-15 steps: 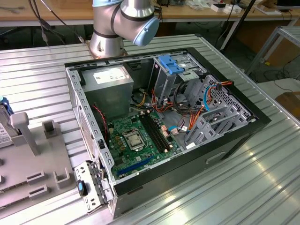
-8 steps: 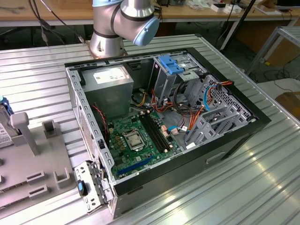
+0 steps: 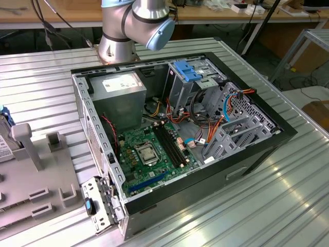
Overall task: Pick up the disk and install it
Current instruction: 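Pick up the disk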
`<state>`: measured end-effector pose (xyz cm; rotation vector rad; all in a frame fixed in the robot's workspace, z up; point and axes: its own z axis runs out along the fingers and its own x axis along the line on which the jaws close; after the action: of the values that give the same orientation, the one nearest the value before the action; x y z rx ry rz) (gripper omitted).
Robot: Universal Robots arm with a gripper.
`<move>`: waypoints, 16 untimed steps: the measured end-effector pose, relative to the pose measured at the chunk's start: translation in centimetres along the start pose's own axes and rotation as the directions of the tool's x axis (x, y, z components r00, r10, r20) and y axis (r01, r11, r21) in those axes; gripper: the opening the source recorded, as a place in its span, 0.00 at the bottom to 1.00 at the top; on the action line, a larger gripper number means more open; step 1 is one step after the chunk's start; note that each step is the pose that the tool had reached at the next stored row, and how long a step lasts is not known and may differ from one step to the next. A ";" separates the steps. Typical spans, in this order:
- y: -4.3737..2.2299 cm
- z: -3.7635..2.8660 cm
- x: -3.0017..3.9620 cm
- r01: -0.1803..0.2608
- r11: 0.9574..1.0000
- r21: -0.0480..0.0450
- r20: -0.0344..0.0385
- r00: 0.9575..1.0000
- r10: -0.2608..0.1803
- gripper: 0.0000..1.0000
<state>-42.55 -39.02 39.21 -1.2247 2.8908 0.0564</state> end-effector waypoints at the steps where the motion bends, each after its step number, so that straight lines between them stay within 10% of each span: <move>1: 0.01 0.00 0.01 0.021 1.000 0.001 -0.002 1.000 -0.021 0.11; 7: 0.06 0.00 0.06 0.121 0.993 0.008 -0.016 0.993 -0.120 0.11; 16: 0.13 0.00 0.12 0.260 0.966 0.014 -0.034 0.965 -0.259 0.11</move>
<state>-42.72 -39.02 39.21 -1.6018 2.7211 0.0091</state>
